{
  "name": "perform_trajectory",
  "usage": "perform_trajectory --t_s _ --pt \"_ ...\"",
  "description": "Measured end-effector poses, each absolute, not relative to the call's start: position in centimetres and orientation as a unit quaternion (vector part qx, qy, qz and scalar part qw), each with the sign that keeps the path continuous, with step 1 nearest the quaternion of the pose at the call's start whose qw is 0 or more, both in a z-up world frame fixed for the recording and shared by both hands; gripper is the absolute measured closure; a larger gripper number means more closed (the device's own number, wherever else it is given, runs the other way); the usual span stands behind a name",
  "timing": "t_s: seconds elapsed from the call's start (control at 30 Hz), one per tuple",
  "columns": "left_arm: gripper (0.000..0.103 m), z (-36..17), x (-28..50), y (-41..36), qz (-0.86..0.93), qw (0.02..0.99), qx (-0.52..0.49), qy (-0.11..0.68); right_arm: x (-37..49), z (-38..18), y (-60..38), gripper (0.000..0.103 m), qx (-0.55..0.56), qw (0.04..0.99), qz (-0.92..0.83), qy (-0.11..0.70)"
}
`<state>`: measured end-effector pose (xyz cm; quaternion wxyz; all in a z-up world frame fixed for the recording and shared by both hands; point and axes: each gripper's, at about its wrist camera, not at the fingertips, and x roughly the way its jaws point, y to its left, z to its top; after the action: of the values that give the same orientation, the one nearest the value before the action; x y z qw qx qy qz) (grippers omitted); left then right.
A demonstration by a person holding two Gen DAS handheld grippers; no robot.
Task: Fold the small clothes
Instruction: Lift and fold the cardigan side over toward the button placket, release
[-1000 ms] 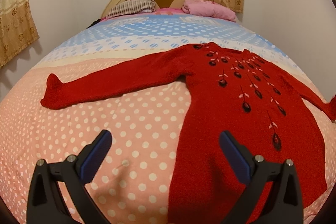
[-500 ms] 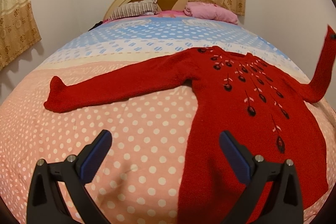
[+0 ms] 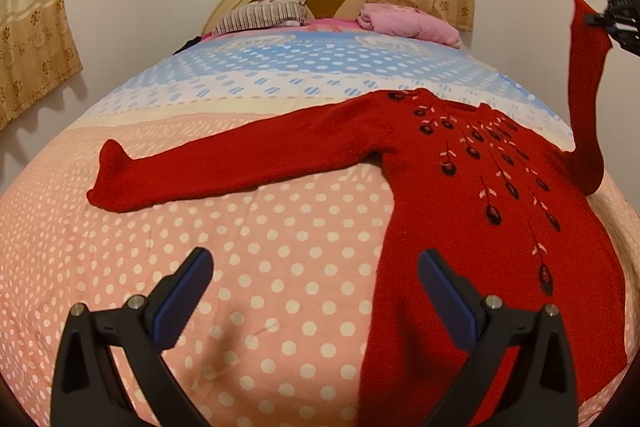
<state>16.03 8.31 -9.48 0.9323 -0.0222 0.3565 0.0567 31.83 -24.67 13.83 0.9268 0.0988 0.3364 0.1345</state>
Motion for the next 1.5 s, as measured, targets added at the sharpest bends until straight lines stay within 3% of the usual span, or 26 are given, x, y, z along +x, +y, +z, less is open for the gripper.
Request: perform_trajectory --t_s 0.4,0.9,0.93,1.0,1.03,1.07,1.27,1.5 --pt "0.0 -10.2 16.5 9.2 0.06 0.928 -0.032 0.366 34.8 9.8 -14.1 0.095 0.046 0.903 0.198 0.377" --pt "0.0 -10.8 16.6 9.3 0.055 0.925 -0.035 0.375 37.6 -4.2 -4.2 0.094 0.006 0.845 0.247 0.475" --pt "0.0 -10.8 16.6 9.3 0.055 0.925 -0.032 0.375 37.5 -4.9 -3.7 0.093 0.012 0.84 0.254 0.48" --pt "0.0 -11.0 16.6 9.3 0.059 0.925 -0.028 0.375 37.3 -6.2 -3.1 0.073 0.029 0.826 0.276 0.491" --pt "0.0 -11.0 16.7 9.5 0.063 0.924 -0.03 0.376 37.0 -6.3 -3.0 0.053 0.04 0.82 0.291 0.492" --pt "0.0 -11.0 16.7 9.6 0.064 0.924 -0.033 0.376 36.6 -6.4 -2.9 0.047 0.05 0.812 0.311 0.492" --pt "0.0 -10.2 16.6 9.5 0.065 0.923 -0.027 0.378 33.3 -6.2 -6.4 0.047 0.031 0.817 0.319 0.479" --pt "0.0 -8.4 18.1 9.2 0.064 0.924 -0.023 0.375 30.8 -6.4 -17.3 0.046 0.054 0.848 0.224 0.478"
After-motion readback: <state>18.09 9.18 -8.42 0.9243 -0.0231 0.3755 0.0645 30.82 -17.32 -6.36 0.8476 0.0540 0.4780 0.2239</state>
